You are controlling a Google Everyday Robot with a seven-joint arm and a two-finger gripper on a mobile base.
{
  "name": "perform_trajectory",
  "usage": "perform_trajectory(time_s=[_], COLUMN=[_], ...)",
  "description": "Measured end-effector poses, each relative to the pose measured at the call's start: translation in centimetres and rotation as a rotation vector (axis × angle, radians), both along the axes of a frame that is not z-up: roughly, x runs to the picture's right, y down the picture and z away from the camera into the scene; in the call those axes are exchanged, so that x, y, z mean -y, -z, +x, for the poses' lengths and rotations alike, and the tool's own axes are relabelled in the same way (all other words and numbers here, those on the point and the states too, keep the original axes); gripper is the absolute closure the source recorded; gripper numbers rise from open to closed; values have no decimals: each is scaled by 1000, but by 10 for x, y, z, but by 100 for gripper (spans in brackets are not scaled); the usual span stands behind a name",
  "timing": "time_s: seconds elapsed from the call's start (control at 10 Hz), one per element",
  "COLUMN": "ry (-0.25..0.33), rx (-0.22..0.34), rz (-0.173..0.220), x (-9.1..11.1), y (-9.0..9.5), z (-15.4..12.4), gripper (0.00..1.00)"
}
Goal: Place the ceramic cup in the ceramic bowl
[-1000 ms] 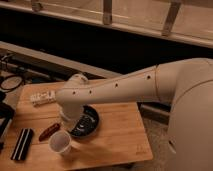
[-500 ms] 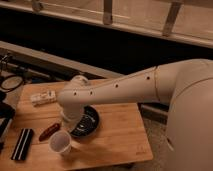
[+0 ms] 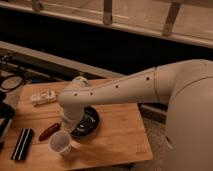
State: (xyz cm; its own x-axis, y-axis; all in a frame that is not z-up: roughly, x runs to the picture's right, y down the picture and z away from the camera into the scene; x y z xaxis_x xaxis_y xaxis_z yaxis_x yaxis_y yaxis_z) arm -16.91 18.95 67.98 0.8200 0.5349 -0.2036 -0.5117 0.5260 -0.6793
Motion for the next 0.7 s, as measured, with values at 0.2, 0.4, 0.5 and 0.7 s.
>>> perform_trajectory(time_s=[0.2,0.4,0.5,0.7], ry=[-3,-13,-19,-10], rx=[0,46,73,113], rz=[0,21,28,25], x=[-1,5,11,13], y=[-1,7,15,22], z=[0,-3,-5,-11], gripper=[100,100,95,76])
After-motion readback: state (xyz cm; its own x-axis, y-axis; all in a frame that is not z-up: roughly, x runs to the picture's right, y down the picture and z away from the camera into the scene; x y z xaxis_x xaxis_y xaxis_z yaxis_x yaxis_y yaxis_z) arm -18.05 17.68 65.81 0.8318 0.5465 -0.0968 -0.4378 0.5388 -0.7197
